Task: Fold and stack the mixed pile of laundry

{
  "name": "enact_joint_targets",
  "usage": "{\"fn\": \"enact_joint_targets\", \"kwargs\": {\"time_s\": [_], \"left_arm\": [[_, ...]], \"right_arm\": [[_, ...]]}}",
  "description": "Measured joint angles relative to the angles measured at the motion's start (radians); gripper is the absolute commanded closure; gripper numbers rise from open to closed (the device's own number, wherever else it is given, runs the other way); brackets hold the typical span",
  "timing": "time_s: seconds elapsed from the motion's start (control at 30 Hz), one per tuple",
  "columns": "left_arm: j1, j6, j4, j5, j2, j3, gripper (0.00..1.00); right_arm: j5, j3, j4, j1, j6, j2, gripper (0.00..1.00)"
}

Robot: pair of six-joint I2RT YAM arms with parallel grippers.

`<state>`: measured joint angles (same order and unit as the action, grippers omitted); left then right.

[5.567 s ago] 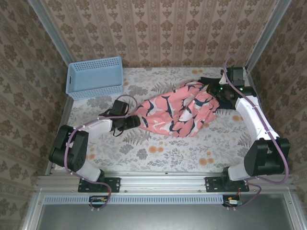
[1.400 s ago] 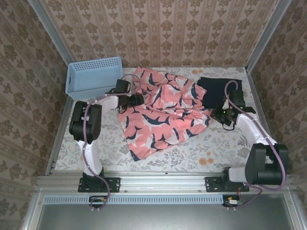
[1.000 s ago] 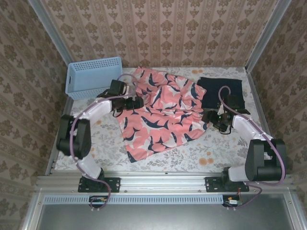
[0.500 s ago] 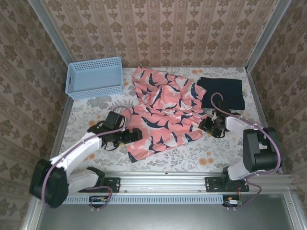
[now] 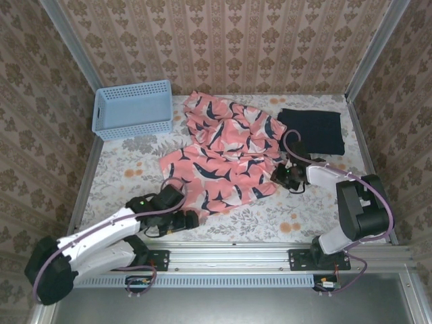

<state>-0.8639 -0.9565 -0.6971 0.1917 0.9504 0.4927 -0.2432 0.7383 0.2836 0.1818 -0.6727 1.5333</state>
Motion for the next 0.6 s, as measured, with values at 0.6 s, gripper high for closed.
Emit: {"fn": "enact_joint_targets", "kwargs": {"time_s": [0.6], "left_arm": [[0.109, -0.101, 0.053, -0.056, 0.138, 0.045, 0.22]], "right_arm": [[0.012, 0.0, 0.011, 0.008, -0.012, -0.089, 0.71]]}}
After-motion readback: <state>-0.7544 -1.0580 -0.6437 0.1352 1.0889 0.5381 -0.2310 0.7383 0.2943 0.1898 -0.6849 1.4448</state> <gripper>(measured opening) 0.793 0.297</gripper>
